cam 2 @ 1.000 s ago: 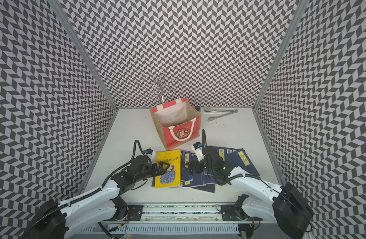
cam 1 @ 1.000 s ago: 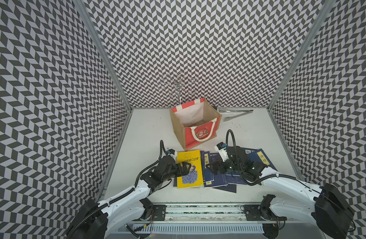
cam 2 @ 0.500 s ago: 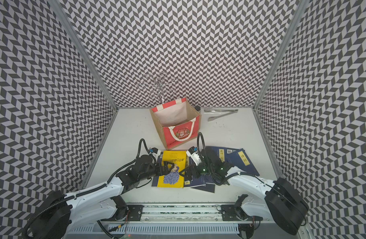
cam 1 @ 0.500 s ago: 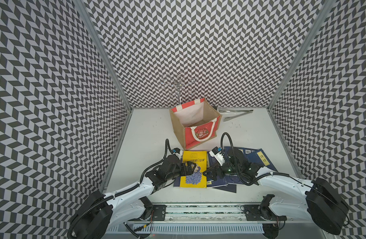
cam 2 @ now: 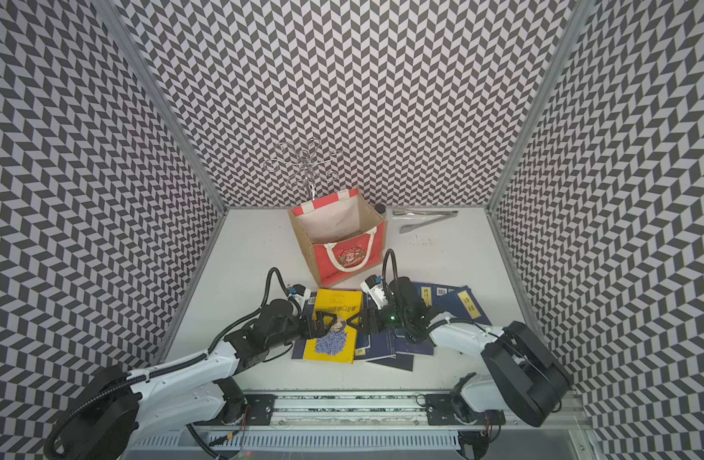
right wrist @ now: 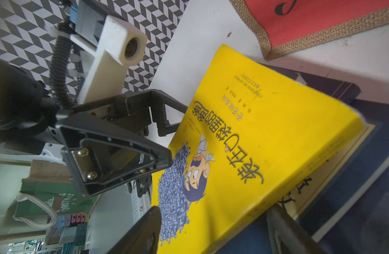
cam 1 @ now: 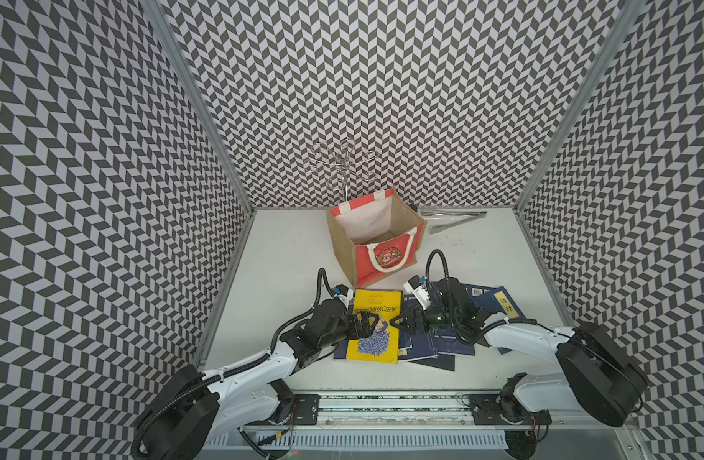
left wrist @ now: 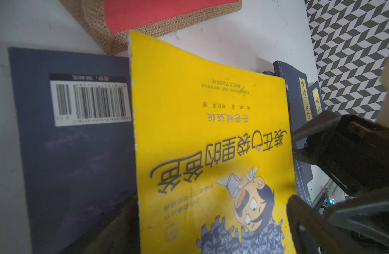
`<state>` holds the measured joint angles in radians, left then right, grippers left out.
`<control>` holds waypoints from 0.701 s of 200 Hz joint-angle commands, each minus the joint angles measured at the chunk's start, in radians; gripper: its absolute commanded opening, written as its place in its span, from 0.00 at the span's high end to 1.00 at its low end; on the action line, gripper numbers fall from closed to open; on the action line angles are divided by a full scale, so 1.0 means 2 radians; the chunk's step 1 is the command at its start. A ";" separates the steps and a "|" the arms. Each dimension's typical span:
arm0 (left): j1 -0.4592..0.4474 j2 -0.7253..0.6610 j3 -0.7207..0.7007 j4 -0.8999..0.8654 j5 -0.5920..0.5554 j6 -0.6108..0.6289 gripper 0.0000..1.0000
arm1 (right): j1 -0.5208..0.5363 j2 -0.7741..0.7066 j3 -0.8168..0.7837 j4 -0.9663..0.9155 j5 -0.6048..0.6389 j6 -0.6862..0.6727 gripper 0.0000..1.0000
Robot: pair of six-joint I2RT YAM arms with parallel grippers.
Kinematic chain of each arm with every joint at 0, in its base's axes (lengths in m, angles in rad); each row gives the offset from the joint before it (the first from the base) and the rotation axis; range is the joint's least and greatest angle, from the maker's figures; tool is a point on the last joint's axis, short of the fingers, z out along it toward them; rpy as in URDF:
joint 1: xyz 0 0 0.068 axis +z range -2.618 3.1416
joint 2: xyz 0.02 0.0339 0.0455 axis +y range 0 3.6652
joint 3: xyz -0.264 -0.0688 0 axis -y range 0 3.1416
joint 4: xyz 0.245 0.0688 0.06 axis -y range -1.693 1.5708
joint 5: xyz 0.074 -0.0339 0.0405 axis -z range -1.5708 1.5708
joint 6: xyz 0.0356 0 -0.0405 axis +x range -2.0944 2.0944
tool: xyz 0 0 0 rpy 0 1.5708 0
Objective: Put the books into the canvas bag
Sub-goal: Pick up the book from the book.
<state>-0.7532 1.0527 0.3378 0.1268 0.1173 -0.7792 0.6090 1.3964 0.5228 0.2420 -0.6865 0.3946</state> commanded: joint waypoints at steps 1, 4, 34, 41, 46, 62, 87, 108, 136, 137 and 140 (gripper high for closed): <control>-0.005 0.007 -0.011 0.025 0.015 0.006 0.00 | -0.019 0.024 0.017 0.049 -0.047 0.000 0.28; -0.006 0.008 -0.011 0.026 0.015 0.006 0.00 | -0.019 0.027 0.019 0.049 -0.048 -0.002 0.28; -0.005 0.017 -0.008 0.034 0.023 0.016 0.01 | -0.021 0.055 0.043 0.059 -0.066 -0.006 0.29; -0.006 0.019 -0.007 0.035 0.024 0.020 0.00 | -0.021 0.062 0.049 0.061 -0.070 -0.005 0.28; -0.006 0.020 -0.007 0.035 0.024 0.022 0.01 | -0.021 0.066 0.054 0.062 -0.073 -0.004 0.29; -0.005 0.024 -0.004 0.036 0.026 0.030 0.00 | -0.021 0.078 0.068 0.059 -0.078 -0.003 0.33; -0.005 0.027 0.001 0.033 0.022 0.039 0.00 | -0.021 0.091 0.082 0.046 -0.082 -0.003 0.49; -0.005 0.025 0.004 0.031 0.019 0.044 0.00 | -0.021 0.095 0.088 0.026 -0.076 -0.005 0.66; -0.005 0.014 0.013 0.018 0.015 0.054 0.00 | -0.022 0.080 0.080 0.020 -0.066 0.004 0.83; -0.005 0.013 0.014 0.017 0.015 0.055 0.01 | -0.022 0.078 0.080 0.020 -0.065 0.004 0.83; -0.005 0.010 0.016 0.014 0.015 0.058 0.00 | -0.023 0.074 0.078 0.018 -0.063 0.004 0.85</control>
<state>-0.7532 1.0920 0.3382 0.1844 0.1284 -0.6945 0.5640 1.5787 0.6773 0.2573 -0.8177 0.4335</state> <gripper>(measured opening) 0.995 0.197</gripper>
